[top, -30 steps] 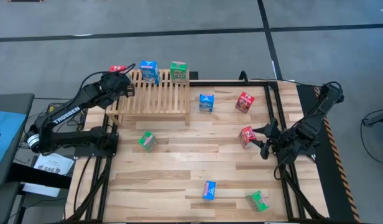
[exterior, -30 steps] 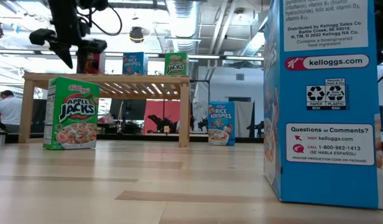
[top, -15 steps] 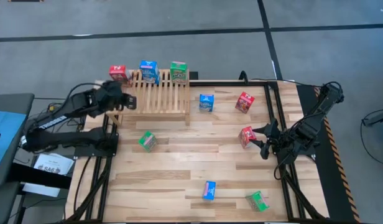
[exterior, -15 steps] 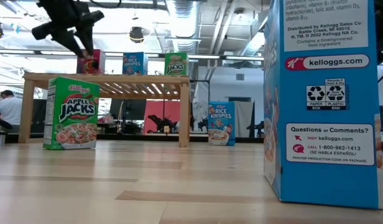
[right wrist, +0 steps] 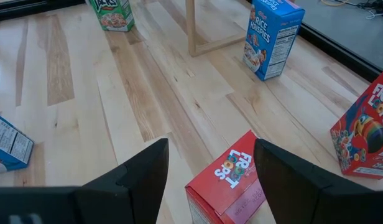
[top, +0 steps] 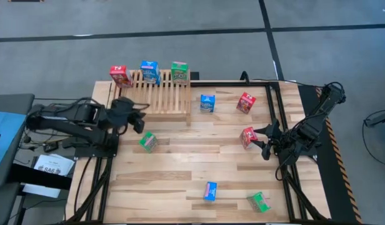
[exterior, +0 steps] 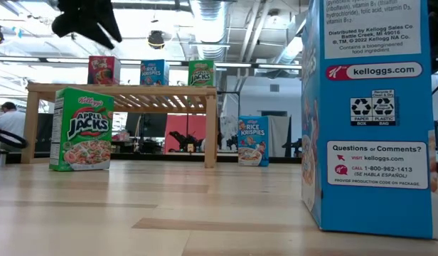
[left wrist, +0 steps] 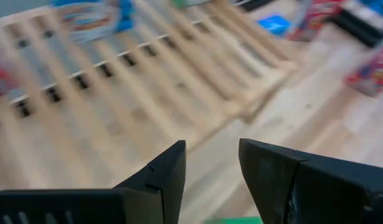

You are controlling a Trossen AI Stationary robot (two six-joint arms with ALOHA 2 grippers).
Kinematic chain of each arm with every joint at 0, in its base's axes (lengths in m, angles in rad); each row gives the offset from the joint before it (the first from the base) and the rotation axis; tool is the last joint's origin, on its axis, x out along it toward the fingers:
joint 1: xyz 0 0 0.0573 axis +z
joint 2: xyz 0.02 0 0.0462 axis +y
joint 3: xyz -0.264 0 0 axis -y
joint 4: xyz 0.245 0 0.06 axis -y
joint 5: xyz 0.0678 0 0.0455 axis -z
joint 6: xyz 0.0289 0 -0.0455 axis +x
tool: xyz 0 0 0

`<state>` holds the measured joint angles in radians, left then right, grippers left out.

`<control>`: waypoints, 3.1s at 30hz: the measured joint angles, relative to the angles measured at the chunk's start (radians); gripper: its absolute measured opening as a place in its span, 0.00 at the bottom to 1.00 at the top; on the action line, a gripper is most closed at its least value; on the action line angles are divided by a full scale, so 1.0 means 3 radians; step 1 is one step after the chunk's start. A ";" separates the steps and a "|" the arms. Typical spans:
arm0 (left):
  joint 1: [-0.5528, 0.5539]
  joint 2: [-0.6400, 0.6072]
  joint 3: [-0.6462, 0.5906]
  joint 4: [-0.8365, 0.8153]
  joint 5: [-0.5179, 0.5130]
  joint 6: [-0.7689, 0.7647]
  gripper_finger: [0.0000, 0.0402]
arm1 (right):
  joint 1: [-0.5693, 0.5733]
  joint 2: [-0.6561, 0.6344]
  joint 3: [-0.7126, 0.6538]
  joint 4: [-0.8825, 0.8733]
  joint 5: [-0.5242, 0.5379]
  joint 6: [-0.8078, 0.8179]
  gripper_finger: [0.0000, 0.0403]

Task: Stack cereal on shelf
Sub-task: Put the bottom green cereal box on the shelf aligned with the green cereal box

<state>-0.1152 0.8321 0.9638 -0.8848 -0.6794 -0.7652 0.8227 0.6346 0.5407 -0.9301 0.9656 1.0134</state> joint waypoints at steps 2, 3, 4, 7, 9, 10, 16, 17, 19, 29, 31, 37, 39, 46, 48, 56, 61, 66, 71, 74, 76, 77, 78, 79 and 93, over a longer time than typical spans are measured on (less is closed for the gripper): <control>-0.0181 0.0043 0.0000 0.0077 -0.0066 -0.0017 0.34 | -0.0001 -0.0001 0.0000 0.0001 0.0000 0.0000 0.65; -0.0258 0.0066 0.0001 0.0142 -0.0097 -0.0017 0.34 | -0.0001 -0.0001 0.0000 0.0001 0.0000 0.0000 0.65; -0.0328 0.0091 0.0001 0.0186 -0.0113 -0.0022 0.34 | -0.0001 0.0000 0.0000 0.0000 0.0000 0.0000 0.65; -0.0503 0.0180 0.0001 0.0274 -0.0145 -0.0021 0.34 | 0.0000 -0.0001 0.0000 0.0001 0.0000 0.0000 0.65; -0.0597 0.0239 0.0001 0.0320 -0.0149 -0.0022 0.34 | -0.0001 -0.0001 0.0000 0.0001 0.0000 0.0000 0.65; -0.0639 0.0273 0.0001 0.0352 -0.0158 -0.0021 0.34 | 0.0000 -0.0001 0.0000 0.0001 0.0000 0.0000 0.65; -0.0841 0.0508 0.0001 0.0686 -0.0158 0.0019 0.34 | -0.0001 -0.0001 0.0000 0.0000 0.0000 0.0000 0.65; -0.0869 0.0549 0.0001 0.0744 -0.0160 0.0040 0.34 | -0.0001 -0.0001 0.0000 0.0001 0.0000 0.0000 0.65; -0.0925 0.0623 0.0001 0.0878 -0.0150 0.0066 0.34 | -0.0001 -0.0001 0.0000 0.0001 0.0000 0.0000 0.65; -0.1128 0.0814 0.0001 0.1310 0.0035 0.0065 0.34 | 0.0000 0.0000 0.0000 0.0001 0.0002 0.0000 0.65; -0.1154 0.0814 0.0000 0.1369 0.0040 0.0067 0.34 | 0.0000 -0.0001 0.0000 0.0000 0.0001 0.0000 0.65; -0.1153 0.0814 0.0000 0.1678 0.0033 0.0267 0.34 | 0.0000 0.0000 0.0000 0.0002 0.0001 0.0000 0.65; -0.1154 0.0814 0.0000 0.1770 0.0032 0.0362 0.34 | -0.0001 -0.0001 0.0000 0.0013 0.0000 0.0027 0.65; -0.1153 0.0814 0.0000 0.1949 -0.0044 0.0575 0.34 | 0.0000 -0.0001 0.0000 0.0196 -0.0164 0.0184 0.65; -0.1145 0.0812 0.0000 0.1993 -0.0054 0.0625 0.34 | -0.0001 0.0000 0.0000 0.0206 -0.0165 0.0184 0.65; -0.1044 0.0812 0.0000 0.2037 -0.0055 0.0680 0.34 | -0.0001 0.0000 0.0000 0.0436 -0.0169 0.0178 0.65; -0.1000 0.0812 0.0000 0.2037 -0.0056 0.0652 0.34 | -0.0001 -0.0001 0.0000 0.0560 -0.0173 0.0174 0.65; -0.0996 0.0812 0.0000 0.2037 -0.0055 0.0597 0.34 | 0.0000 0.0000 0.0000 0.0543 -0.0351 0.0095 0.65; -0.0996 0.0812 0.0000 0.2037 -0.0055 0.0562 0.34 | -0.0001 0.0047 0.0000 0.0539 -0.0343 0.0122 0.65; -0.0996 0.0812 0.0000 0.2037 -0.0055 0.0557 0.34 | -0.0001 0.0059 0.0000 0.0539 -0.0349 0.0303 0.65; -0.0996 0.0812 0.0000 0.2037 -0.0055 0.0556 0.34 | -0.0001 0.0069 0.0000 0.0539 -0.0403 0.0304 0.65; -0.0996 0.0812 0.0000 0.2037 -0.0055 0.0556 0.34 | -0.0001 0.0071 0.0000 0.0538 -0.0427 0.0296 0.65; -0.0996 0.0812 0.0000 0.2037 -0.0055 0.0556 0.34 | -0.0001 0.0072 0.0000 0.0535 -0.0450 0.0284 0.65; -0.0996 0.0812 0.0000 0.2037 -0.0055 0.0556 0.34 | -0.0001 0.0069 0.0000 0.0537 -0.0464 0.0268 0.65; -0.0996 0.0812 0.0000 0.2036 -0.0055 0.0312 0.34 | -0.0001 0.0103 0.0000 0.0706 -0.0885 0.0029 0.65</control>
<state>-0.4141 1.0756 0.9638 -0.2741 -0.6960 -0.6716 0.8223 0.6654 0.5407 -0.7184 0.7002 1.0222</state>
